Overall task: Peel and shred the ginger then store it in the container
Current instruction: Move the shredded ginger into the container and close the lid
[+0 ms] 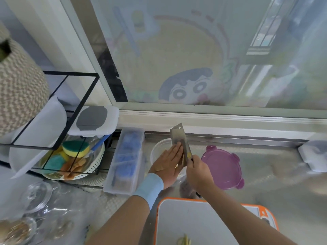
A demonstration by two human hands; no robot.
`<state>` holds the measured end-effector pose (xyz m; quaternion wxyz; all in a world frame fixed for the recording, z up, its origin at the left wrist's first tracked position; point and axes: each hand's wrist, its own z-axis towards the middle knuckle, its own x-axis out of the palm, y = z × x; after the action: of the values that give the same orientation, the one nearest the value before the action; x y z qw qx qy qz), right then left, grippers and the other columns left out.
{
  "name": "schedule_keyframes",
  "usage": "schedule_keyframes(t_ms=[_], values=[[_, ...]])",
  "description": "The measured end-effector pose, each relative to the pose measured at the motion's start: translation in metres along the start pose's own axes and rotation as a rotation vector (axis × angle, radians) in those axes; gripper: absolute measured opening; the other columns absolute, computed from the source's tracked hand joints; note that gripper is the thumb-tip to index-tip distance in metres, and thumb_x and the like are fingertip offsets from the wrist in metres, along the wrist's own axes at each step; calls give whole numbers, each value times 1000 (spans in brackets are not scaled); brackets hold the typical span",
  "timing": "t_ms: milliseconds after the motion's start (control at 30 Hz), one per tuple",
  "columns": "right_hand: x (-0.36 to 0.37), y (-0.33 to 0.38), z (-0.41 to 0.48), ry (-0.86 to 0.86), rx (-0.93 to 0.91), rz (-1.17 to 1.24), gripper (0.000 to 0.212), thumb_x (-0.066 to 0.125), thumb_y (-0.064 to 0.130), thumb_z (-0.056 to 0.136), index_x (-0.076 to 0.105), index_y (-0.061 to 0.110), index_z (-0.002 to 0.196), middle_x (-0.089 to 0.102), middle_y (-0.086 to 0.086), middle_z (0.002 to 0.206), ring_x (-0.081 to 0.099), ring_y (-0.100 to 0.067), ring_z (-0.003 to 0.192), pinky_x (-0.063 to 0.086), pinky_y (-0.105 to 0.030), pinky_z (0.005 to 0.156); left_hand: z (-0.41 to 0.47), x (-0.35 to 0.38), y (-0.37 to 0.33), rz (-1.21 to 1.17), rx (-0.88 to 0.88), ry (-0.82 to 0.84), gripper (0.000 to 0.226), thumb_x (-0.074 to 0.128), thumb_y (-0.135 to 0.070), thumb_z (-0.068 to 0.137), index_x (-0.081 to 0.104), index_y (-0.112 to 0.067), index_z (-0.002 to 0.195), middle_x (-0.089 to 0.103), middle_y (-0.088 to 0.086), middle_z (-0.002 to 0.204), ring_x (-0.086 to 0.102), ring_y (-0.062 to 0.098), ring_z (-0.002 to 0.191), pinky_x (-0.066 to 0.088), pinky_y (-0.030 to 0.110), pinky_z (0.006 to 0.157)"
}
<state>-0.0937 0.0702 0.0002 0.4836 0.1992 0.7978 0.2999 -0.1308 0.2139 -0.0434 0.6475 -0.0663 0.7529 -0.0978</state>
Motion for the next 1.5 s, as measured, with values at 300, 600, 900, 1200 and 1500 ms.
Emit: schedule_keyframes(t_ms=[300,600,900,1200,1500], values=[[7,2,-2,-12,12,5,18,33,20,104,49,12,103,60,-6,91,56,-22,78,41,-33,68,-20,-3,-7,43,95,-63,62,22,-37,101,-11,-26,153,-18,-8,160,-15,10,147,-5,31,119],[-2,-6,-9,-55,4,-102,17,33,22,104,47,12,103,60,-9,88,56,-26,76,43,-35,67,-33,2,7,-5,-97,-57,60,10,-48,100,-4,-27,155,-15,-8,161,-14,11,147,-1,34,121],[-7,-10,-17,-76,6,-32,19,33,20,104,46,14,93,59,-8,80,56,-29,72,45,-42,64,-40,-2,11,99,-18,164,56,12,-49,103,9,-27,155,3,-8,162,-1,13,149,-2,33,120],[-11,-7,-21,-19,-14,-26,19,34,20,103,49,12,95,61,-11,86,58,-32,79,49,-47,72,-60,-6,0,-308,-293,85,43,38,-57,93,66,-26,106,64,-6,106,59,12,95,49,27,90],[-11,-10,-30,15,-26,114,22,39,15,98,45,9,78,52,-9,72,42,-20,62,35,-37,58,-43,-38,-15,-1060,-668,-301,54,69,-46,82,45,-31,128,56,-14,119,56,11,106,45,30,91]])
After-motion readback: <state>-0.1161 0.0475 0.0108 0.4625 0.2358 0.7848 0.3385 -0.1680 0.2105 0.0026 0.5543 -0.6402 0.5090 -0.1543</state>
